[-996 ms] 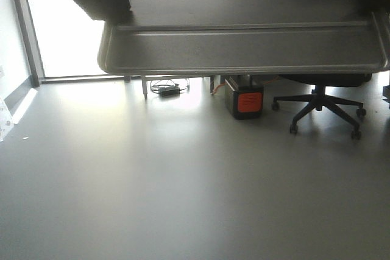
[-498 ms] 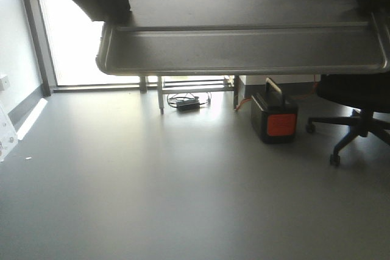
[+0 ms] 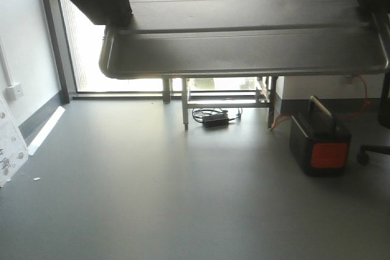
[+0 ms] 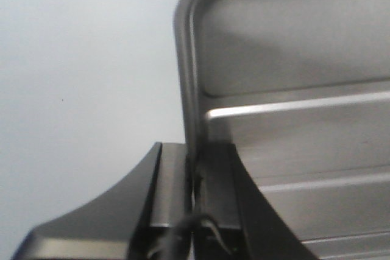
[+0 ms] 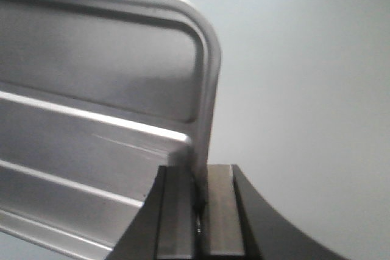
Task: Grab silver tray and stack on right shelf
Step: 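Hold the silver tray in both grippers while the base drives to another shelf, then lower the held silver tray onto the larger grey-blue tray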
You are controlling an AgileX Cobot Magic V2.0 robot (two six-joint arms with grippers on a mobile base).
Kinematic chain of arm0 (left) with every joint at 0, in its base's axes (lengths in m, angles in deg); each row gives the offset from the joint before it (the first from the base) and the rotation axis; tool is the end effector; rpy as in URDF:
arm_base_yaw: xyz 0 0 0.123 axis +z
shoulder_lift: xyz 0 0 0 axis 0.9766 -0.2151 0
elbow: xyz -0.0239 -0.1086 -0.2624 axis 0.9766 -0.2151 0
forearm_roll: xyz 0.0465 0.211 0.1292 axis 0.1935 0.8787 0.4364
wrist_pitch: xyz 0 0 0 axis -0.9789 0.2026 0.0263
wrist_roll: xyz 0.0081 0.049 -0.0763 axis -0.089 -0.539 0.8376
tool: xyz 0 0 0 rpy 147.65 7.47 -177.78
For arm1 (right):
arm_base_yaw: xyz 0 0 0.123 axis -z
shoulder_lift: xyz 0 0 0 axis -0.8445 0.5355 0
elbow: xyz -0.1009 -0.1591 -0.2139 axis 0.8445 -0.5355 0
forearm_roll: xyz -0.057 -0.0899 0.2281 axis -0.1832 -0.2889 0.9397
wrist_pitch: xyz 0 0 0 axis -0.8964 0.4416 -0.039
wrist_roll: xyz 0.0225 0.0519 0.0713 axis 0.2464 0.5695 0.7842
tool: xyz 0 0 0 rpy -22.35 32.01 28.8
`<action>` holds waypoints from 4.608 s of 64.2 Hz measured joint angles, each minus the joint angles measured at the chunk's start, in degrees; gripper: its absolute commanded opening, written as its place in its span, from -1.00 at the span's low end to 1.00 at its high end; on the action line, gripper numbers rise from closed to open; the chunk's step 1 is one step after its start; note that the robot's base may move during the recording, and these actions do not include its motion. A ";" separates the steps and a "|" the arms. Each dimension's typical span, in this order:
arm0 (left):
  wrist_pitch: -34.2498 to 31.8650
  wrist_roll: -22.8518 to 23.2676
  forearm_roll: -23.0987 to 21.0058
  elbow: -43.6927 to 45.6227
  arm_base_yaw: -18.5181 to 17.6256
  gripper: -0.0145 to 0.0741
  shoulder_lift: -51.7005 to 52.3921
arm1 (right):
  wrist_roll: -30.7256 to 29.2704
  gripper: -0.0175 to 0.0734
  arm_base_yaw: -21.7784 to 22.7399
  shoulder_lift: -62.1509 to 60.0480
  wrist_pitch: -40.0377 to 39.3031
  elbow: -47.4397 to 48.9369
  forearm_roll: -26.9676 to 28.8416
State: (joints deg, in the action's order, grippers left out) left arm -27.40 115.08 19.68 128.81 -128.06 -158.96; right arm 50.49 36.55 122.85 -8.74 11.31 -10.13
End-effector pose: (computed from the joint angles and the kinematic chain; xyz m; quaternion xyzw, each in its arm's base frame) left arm 0.2167 -0.2199 0.3375 0.1348 0.9409 -0.0638 0.3042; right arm 0.2171 0.0790 0.3419 0.0028 0.9422 0.0975 0.3206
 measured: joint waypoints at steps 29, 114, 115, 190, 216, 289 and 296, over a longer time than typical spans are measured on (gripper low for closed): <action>-0.10 0.00 0.00 0.00 0.00 -0.88 0.00 | 0.00 -0.49 0.00 0.00 0.00 -0.03 -0.10; -0.22 0.00 -0.14 0.00 0.00 -0.88 -0.12 | 0.00 -0.49 0.00 0.00 0.00 -0.13 -0.31; -0.22 0.00 -0.14 0.00 0.00 -0.88 -0.12 | 0.00 -0.49 0.00 0.00 0.00 -0.13 -0.31; -0.12 0.12 -0.14 0.00 0.00 -0.88 -0.12 | 0.00 -0.49 0.00 0.00 0.00 -0.13 -0.20; -0.12 0.12 -0.14 0.00 0.00 -0.88 -0.12 | 0.00 -0.49 0.00 0.00 0.00 -0.13 -0.20; -7.18 -0.47 0.19 0.55 5.25 -0.88 -2.81 | 0.00 -0.49 0.13 5.12 -1.65 4.56 -1.63; -10.07 -1.26 -0.39 1.57 8.67 -0.88 -4.77 | 0.00 -0.49 0.94 9.72 -3.31 7.82 -1.63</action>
State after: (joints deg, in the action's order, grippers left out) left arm -37.47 113.81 19.30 130.38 -119.39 -163.73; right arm 50.49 37.49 132.58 -12.05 19.13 -11.76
